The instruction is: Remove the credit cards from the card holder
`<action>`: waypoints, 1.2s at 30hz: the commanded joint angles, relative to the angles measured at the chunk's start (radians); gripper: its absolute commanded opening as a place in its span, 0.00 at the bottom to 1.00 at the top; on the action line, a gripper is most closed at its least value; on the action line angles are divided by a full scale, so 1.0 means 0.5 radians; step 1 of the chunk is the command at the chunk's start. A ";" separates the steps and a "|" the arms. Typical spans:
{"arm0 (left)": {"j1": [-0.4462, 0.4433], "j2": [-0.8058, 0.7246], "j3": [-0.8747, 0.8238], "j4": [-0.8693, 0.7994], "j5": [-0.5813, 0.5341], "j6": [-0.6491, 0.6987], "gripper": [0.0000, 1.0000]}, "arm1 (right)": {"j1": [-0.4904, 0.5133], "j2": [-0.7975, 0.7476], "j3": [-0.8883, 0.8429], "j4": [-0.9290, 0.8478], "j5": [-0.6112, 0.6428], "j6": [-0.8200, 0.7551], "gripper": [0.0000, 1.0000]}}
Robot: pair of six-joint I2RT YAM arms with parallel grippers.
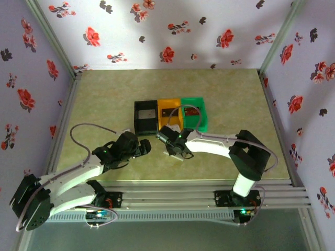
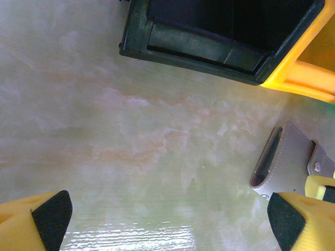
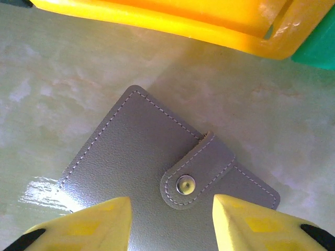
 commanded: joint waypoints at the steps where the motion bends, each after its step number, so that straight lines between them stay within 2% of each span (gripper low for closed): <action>1: -0.023 0.032 0.025 -0.001 -0.066 -0.038 1.00 | 0.007 0.035 0.046 -0.048 0.069 0.029 0.44; 7: -0.041 0.068 0.035 0.007 -0.069 -0.042 1.00 | -0.006 0.042 0.010 -0.019 0.083 0.042 0.40; 18: -0.081 0.141 0.082 0.008 -0.073 -0.041 1.00 | -0.097 0.046 -0.138 0.170 -0.122 0.135 0.35; 24: -0.108 0.191 0.111 0.004 -0.079 -0.035 1.00 | -0.176 0.042 -0.256 0.309 -0.271 0.199 0.26; 30: -0.140 0.255 0.152 0.008 -0.079 -0.026 1.00 | -0.198 0.042 -0.323 0.337 -0.296 0.250 0.21; 36: -0.195 0.339 0.208 0.011 -0.085 -0.004 1.00 | -0.197 0.006 -0.346 0.350 -0.362 0.277 0.06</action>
